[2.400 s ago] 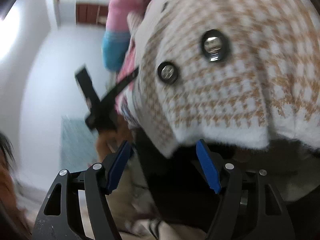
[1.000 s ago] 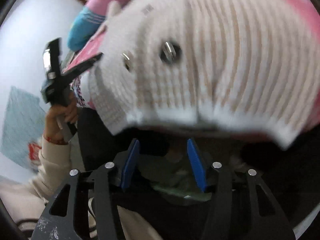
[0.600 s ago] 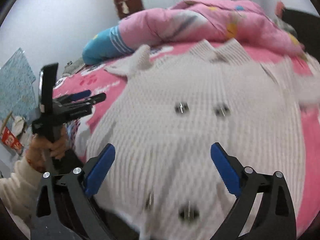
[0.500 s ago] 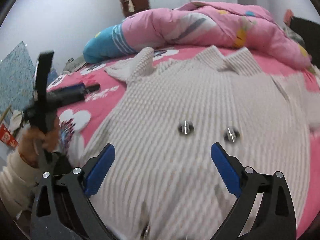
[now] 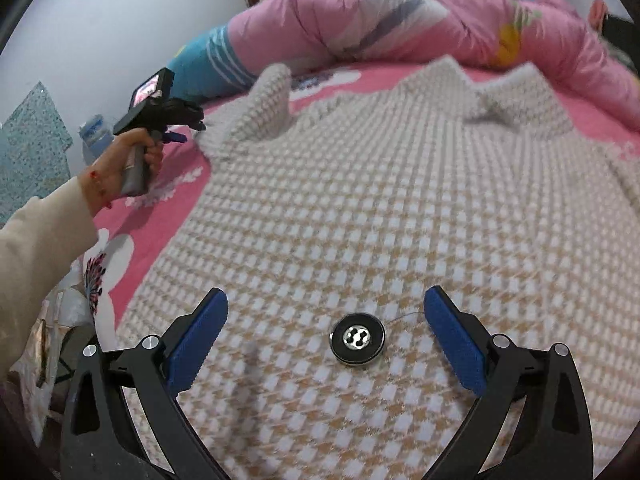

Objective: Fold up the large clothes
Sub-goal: 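Grasp a coat sleeve with the left tool and fold it across the front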

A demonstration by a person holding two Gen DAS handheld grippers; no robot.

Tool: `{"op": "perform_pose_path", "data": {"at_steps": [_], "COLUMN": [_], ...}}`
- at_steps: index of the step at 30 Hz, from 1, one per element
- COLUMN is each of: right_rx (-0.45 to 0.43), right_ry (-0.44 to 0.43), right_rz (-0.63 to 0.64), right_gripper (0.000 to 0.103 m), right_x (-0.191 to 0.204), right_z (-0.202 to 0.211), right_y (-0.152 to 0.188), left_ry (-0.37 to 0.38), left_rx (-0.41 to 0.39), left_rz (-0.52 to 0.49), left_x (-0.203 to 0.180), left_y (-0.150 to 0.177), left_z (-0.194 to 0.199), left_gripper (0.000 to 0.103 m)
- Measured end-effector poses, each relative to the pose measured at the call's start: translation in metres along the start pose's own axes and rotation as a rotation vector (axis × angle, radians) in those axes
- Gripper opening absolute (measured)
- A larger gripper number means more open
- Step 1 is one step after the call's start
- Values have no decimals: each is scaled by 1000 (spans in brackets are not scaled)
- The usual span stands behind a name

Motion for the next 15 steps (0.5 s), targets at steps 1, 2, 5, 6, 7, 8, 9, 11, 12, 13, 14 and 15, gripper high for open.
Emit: {"op": "perform_pose_path", "data": {"at_steps": [1,2,5,6,7,8,9,11,12,13,14,15], "right_rx": [-3,-7,-8,-5,-3,-1,0,-10,-22,-36,-45,-56], "right_ry": [-6,-7,13,20,29,36,43,47,51,57,60,64], "right_rz": [-17,-24,-22,-22,-25,-27,-33,-45,-51,-58,-64,-73], "right_gripper": [95,95,95,95,94,94,94,94,94,94,94,94], "right_x": [-3,-4,-5,-5,-5,-5,-5,-5,-4,-4,-4,-4], "right_z": [-1,-1,-1,0,2,3,6,14,21,28,35,44], "right_y": [-1,-3,-3,-3,-5,-6,-7,-10,-12,-14,-15,-16], "left_ry": [-10,-27,-107,-137,-151,-155,-150,-106,-85,-51,-9,43], "left_rx": [-22,-46,-131,-180,-227,-280,-331,-452,-492,-549,-603,-643], "left_rz": [-10,-51,-213,-269,-310,-345,-378,-434,-454,-483,-516,-547], "left_x": [1,-3,-18,-25,-33,-41,-50,-74,-83,-99,-116,-134], "left_y": [-1,-2,-4,-7,-10,-16,-20,-28,-28,-27,-23,-16], "left_z": [0,0,12,22,34,48,64,115,135,165,195,223], "left_gripper": [33,23,6,6,6,6,6,6,6,6,6,6]}}
Point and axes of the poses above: each gripper's, at about its wrist camera, not at the fingertips, and z roughly against the way its jaws point, x to its left, y to its underside, the point moved 7 cm from there along -z, roughly the way its jaws point, and after that the axes turned 13 degrees about -x, right-handed, at the moved point
